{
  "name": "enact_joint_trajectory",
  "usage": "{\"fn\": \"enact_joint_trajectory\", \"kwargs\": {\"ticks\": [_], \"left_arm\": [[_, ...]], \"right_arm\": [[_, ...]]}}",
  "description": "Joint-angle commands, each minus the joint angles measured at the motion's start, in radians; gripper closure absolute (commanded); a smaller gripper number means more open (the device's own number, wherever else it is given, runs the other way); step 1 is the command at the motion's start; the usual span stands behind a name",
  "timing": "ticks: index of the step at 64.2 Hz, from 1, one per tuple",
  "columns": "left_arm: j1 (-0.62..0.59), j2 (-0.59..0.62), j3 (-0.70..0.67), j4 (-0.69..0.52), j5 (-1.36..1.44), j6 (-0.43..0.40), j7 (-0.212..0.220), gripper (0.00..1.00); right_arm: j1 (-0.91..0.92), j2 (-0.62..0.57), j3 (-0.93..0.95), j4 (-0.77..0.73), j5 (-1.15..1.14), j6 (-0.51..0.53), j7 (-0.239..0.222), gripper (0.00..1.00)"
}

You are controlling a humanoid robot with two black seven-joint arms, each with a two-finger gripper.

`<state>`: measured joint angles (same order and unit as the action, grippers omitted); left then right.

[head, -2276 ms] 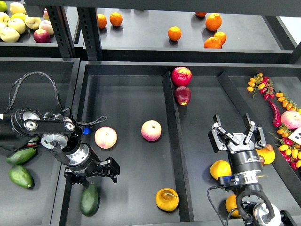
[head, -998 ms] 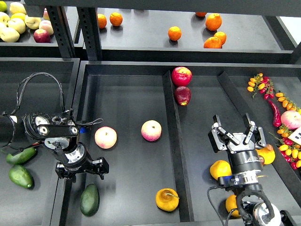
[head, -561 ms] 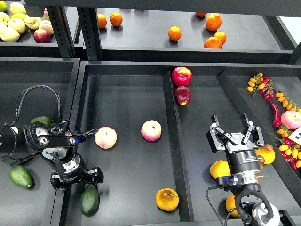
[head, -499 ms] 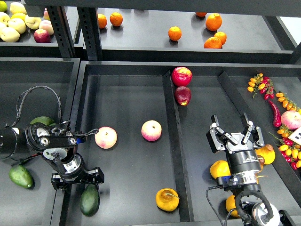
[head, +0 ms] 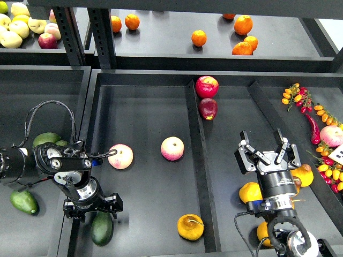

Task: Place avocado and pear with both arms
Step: 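Lower the left gripper and grasp the dark green avocado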

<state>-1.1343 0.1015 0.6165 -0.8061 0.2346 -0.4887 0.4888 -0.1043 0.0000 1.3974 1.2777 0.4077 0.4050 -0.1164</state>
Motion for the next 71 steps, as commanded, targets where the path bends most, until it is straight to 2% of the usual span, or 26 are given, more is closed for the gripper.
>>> {"fn": "enact_joint_trajectory", "kwargs": {"ticks": [1,17,39,52,67,71], "left_arm": [[0.011,-0.006,0.0,0.004,0.0,0.0,0.0,0.01],[0.018,-0.02,-0.001,0.022,0.0,0.0,0.0,0.01],[0.027,-0.025,-0.003,0.042,-0.001,0.0,0.0,0.15],[0.028,-0.025,-0.021,0.045,-0.026,0.0,0.0,0.35],[0.022,-0.025,-0.024,0.044,-0.08,0.0,0.0,0.73],[0.021,-0.025,-0.024,0.044,-0.093,0.0,0.0,0.77]], "right_arm": [[0.0,0.0,0.0,0.0,-0.001,0.0,0.0,0.0],[0.0,0.0,0.0,0.0,-0.001,0.0,0.0,0.0],[0.0,0.0,0.0,-0.005,-0.001,0.0,0.0,0.0],[0.0,0.0,0.0,-0.005,-0.001,0.0,0.0,0.0],[0.0,0.0,0.0,-0.006,-0.001,0.0,0.0,0.0],[0.0,0.0,0.0,-0.006,-0.001,0.0,0.0,0.0]]}}
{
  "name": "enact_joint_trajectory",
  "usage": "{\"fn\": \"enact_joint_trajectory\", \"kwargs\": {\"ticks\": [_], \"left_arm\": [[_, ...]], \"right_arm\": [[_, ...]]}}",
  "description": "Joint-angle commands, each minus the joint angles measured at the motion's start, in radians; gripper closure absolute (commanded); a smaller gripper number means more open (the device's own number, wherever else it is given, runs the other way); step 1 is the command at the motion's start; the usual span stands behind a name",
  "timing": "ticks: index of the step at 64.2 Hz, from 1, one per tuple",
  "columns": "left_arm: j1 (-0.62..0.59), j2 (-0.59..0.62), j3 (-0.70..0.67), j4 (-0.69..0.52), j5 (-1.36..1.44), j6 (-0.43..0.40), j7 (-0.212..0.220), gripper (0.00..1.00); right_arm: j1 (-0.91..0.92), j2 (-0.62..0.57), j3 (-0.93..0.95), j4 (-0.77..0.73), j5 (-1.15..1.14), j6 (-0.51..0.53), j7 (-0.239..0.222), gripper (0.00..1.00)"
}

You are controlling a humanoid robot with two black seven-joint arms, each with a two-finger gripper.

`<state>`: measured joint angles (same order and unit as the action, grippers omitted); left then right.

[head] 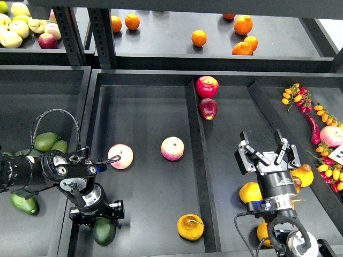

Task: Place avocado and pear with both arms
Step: 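Lower the left gripper and grasp the dark green avocado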

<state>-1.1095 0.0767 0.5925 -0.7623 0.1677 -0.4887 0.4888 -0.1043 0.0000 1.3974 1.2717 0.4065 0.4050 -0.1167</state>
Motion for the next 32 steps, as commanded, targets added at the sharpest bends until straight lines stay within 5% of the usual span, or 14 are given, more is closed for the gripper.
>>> {"fn": "enact_joint_trajectory", "kwargs": {"ticks": [1,32], "left_arm": [[-0.007,0.002,0.0,0.0,-0.028,0.0,0.0,0.77],[-0.214,0.129,-0.022,-0.051,-0.036,0.0,0.0,0.76]], "right_arm": [[0.0,0.0,0.0,0.0,0.0,0.0,0.0,0.0],[0.0,0.0,-0.012,-0.002,0.0,0.0,0.0,0.0]]}}
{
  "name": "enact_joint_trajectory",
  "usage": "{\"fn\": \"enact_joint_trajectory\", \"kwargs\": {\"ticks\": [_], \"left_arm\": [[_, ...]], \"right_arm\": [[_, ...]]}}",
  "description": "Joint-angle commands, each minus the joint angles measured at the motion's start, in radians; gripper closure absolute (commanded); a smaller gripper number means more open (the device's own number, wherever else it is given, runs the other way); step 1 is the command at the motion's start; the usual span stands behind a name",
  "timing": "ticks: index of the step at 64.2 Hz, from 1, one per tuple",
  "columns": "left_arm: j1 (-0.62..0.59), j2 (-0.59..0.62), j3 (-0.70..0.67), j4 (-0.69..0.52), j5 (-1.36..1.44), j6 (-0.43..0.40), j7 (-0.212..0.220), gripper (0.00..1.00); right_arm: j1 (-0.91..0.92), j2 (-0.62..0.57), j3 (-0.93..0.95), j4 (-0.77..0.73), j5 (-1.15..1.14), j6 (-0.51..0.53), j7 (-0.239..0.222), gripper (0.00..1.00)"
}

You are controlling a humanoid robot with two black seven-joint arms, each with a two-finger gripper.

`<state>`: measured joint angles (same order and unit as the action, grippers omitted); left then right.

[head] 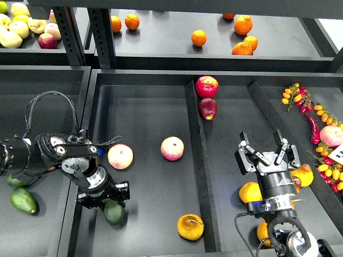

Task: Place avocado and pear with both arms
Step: 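Lower the left gripper and grasp the dark green avocado, then carry the avocado to the avocado pile and release it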

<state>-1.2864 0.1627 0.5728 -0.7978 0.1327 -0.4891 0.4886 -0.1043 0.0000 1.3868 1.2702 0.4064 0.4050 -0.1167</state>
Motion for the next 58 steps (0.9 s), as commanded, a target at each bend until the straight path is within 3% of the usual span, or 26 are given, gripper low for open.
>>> {"fn": "enact_joint_trajectory", "kwargs": {"ticks": [1,42,58], "left_arm": [[-0.043,0.05,-0.002,-0.018,-0.001,0.0,0.0,0.76],[-0.065,0.485,-0.019,-0.221,0.042,0.0,0.0,0.74],[-0.022,0.578,-0.022,-0.267,0.084,0.0,0.0,0.73]], "right_arm": [[0.0,0.0,-0.002,0.0,0.0,0.0,0.0,0.0],[0.069,0.0,-0.006,0.029,0.005,-0.021,0.0,0.0],[0.236,0.0,-0.014,0.026,0.012,-0.193,-0.004,0.0]]}}
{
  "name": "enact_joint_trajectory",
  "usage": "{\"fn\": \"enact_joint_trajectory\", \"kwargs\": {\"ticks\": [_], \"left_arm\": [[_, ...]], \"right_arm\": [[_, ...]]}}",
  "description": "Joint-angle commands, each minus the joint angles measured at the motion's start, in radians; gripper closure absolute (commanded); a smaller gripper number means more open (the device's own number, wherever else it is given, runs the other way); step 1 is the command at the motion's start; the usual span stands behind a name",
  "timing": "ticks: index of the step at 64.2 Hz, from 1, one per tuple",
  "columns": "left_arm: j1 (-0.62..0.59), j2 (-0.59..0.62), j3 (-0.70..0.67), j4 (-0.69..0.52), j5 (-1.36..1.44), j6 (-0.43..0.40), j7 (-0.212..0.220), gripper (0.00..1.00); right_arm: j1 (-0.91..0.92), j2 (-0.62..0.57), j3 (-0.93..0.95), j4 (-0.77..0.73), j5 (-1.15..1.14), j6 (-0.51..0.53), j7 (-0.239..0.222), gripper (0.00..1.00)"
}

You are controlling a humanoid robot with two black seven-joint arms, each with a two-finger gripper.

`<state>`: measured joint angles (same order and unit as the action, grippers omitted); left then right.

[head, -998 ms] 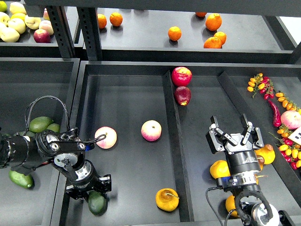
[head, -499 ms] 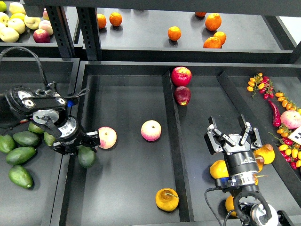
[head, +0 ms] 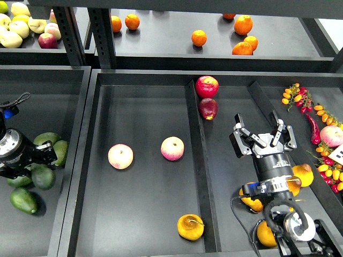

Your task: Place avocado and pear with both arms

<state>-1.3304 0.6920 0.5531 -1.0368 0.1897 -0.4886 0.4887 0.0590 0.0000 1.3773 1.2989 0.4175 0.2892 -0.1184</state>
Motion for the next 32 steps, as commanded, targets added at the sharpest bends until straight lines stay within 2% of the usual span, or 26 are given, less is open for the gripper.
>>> {"fn": "enact_joint_trajectory", "kwargs": {"ticks": [1,11,32], "left_arm": [[0.025,0.055,-0.002,-0.032,0.03,0.0,0.0,0.73],[0.086,0.122,-0.027,-0.043,0.048,0.0,0.0,0.73],[0.281,0.133,-0.183,-0.025,0.129,0.0,0.0,0.71]], "right_arm": [[0.082,0.0,-0.006,-0.003,0.001,-0.085,-0.003,0.0],[0.176,0.0,-0.061,-0.009,0.001,-0.146,-0.014,0.0],[0.196,0.0,-0.089,-0.009,0.001,-0.148,-0.015,0.0]]}}
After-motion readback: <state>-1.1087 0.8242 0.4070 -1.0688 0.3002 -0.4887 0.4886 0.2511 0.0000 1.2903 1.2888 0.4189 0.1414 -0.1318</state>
